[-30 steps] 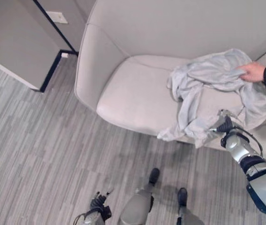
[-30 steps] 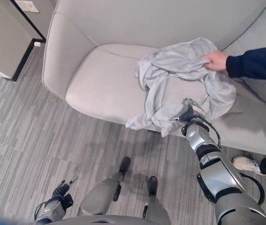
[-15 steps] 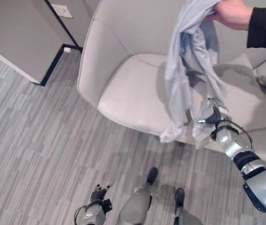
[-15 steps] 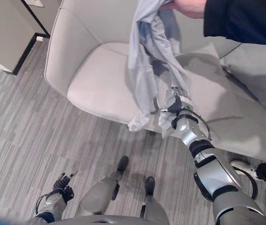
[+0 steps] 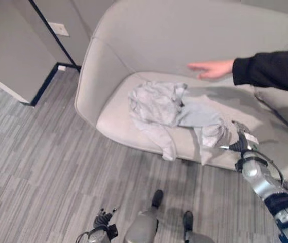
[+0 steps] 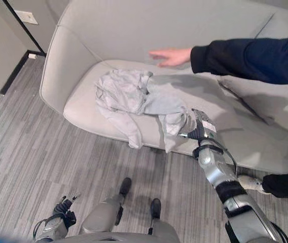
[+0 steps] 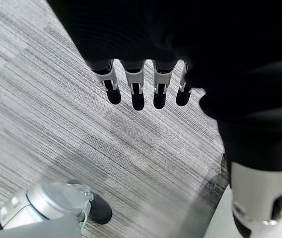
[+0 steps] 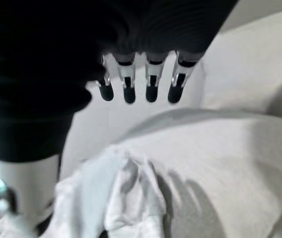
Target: Hang the clothes on the sofa on the clothes rack.
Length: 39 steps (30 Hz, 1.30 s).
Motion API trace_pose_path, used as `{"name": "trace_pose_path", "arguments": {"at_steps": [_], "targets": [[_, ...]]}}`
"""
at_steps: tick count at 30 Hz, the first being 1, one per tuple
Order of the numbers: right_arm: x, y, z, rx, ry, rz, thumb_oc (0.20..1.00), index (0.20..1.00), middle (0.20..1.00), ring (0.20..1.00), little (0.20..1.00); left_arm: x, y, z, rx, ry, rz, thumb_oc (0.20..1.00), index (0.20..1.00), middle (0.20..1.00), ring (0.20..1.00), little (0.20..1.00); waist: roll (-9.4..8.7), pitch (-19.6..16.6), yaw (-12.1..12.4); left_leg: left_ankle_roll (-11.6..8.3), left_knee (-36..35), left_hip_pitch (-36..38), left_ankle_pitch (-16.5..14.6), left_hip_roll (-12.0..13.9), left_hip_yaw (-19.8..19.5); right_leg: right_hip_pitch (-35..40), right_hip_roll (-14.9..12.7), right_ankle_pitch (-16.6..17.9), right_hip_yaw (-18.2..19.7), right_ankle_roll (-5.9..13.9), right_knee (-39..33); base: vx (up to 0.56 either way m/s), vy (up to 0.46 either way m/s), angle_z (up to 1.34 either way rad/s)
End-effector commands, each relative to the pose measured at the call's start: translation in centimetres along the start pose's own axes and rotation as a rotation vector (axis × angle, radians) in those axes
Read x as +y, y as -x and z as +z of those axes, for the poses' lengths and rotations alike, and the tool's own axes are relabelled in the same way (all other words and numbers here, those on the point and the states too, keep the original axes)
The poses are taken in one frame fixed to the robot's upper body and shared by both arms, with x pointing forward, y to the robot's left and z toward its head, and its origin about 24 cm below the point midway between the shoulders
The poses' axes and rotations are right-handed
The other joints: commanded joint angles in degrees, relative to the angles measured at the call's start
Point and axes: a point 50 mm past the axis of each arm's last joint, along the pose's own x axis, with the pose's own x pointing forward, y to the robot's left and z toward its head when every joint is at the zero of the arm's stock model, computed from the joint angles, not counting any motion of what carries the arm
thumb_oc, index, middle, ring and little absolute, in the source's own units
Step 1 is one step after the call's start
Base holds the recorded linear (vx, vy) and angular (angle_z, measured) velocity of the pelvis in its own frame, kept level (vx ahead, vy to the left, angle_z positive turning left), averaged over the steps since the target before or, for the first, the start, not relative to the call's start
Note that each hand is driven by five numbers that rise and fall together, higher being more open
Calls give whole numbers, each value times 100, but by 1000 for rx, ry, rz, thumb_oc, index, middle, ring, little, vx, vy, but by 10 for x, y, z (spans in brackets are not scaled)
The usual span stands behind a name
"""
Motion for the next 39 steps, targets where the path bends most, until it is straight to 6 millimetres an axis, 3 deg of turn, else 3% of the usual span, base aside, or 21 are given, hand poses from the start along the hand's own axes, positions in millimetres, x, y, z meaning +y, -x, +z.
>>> {"name": "trace_pose_path", "arguments": {"at_steps": [1,12,16,18,19,24,26,28,29,31,32,33,34,39], "targets": [[-12,-5,3,-83,77,2,1000,1000,1000,1000,1000,9,2,-12,45,-61,11,1000,1000,1000,1000,1000,-54,-433,-40,-135,156,-581,30,195,-229,114,-259,145,-104,80,90,0,0,0],[9,-9,23,-129,36,65,1000,1000,1000,1000,1000,4,2,-14,49,-71,9,1000,1000,1000,1000,1000,-105,-469,34,-68,-40,-428,77,117,-323,169,-323,44,-269,140,292,32,22,3],[23,-9,25,-135,72,129,1000,1000,1000,1000,1000,2,4,-18,61,-92,4,1000,1000,1000,1000,1000,-134,-586,165,105,184,-262,-176,-119,-392,262,-523,67,-374,250,638,147,121,23],[30,-11,30,-156,125,158,1000,1000,1000,1000,1000,4,4,-20,70,-99,14,1000,1000,1000,1000,1000,-128,-644,221,170,218,-125,-260,-179,-370,224,-611,212,-401,320,906,201,185,11],[37,-15,37,-187,194,187,1000,1000,1000,1000,1000,7,3,-17,64,-99,24,1000,1000,1000,1000,1000,-116,-641,274,247,231,-2,-319,-200,-313,94,-656,488,-353,375,1363,130,128,8],[47,-30,51,-239,359,225,1000,1000,1000,1000,1000,2,0,-4,16,-129,-4,1000,1000,1000,1000,1000,-9,-552,388,368,319,332,-496,-200,-268,-250,-758,888,-535,325,2109,140,110,-4],[47,-33,54,-254,396,225,1000,1000,1000,1000,1000,0,0,-1,4,-122,-14,1000,1000,1000,1000,1000,6,-539,373,371,284,415,-522,-193,-288,-307,-684,760,-581,267,2039,125,60,1],[45,-37,50,-249,470,230,1000,1000,1000,1000,1000,-5,-1,4,-22,-128,-40,1000,1000,1000,1000,1000,53,-533,324,365,209,498,-538,-170,-344,-498,-435,394,-612,187,1755,108,18,-3],[41,-42,46,-249,538,220,1000,1000,1000,1000,1000,-6,-1,8,-38,-153,-49,1000,1000,1000,1000,1000,65,-443,269,350,148,556,-539,-199,-412,-787,-265,431,-550,174,1330,107,-26,-5],[39,-44,43,-250,588,220,1000,1000,1000,1000,1000,-6,-2,8,-38,-160,-46,1000,1000,1000,1000,1000,83,-377,221,342,126,621,-582,-201,-486,-944,-198,543,-491,172,1083,101,-25,1],[38,-46,35,-232,663,233,1000,1000,1000,1000,1000,-8,-2,9,-38,-182,-49,1000,1000,1000,1000,1000,90,-268,133,345,121,768,-661,-264,-679,-1315,-110,891,-278,209,647,95,-25,19],[38,-47,36,-233,664,232,1000,1000,1000,1000,1000,-8,-2,9,-38,-181,-49,1000,1000,1000,1000,1000,106,-263,130,345,122,780,-677,-250,-682,-1294,-97,898,-284,207,628,196,-39,29],[35,-49,32,-224,696,230,1000,1000,1000,1000,1000,-11,-2,9,-40,-194,-54,1000,1000,1000,1000,1000,94,-160,32,349,161,890,-733,-321,-894,-1615,13,1133,-27,244,350,115,-17,40],[34,-45,15,-175,761,259,1000,1000,1000,1000,1000,-15,-3,8,-27,-211,-65,1000,1000,1000,1000,1000,19,-35,-118,319,186,1134,-865,-436,-1423,-1848,210,1407,337,293,166,150,-83,71]]}}
